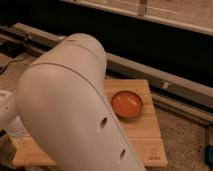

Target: Place the ceramic cup in the ceramic bowl

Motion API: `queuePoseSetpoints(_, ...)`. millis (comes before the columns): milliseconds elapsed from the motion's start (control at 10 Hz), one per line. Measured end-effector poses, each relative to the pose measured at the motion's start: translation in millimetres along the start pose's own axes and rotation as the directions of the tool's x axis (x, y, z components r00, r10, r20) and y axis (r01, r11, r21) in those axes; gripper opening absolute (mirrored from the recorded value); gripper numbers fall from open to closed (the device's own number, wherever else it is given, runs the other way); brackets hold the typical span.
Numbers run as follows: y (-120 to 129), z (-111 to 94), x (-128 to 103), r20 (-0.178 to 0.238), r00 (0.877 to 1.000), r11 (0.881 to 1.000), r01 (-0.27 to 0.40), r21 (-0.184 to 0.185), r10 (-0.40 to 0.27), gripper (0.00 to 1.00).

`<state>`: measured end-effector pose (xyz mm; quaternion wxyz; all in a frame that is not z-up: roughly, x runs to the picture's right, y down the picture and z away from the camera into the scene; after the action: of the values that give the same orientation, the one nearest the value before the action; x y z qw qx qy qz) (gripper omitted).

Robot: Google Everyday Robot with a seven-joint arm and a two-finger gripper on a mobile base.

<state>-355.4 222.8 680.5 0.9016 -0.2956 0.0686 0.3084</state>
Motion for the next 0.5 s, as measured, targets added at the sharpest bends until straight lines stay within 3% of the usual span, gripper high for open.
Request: queuePoseSetpoints(500, 7.6, 19.5, -8.3, -0.001, 0.999, 0.999, 0.04, -0.003, -0.04, 0.8)
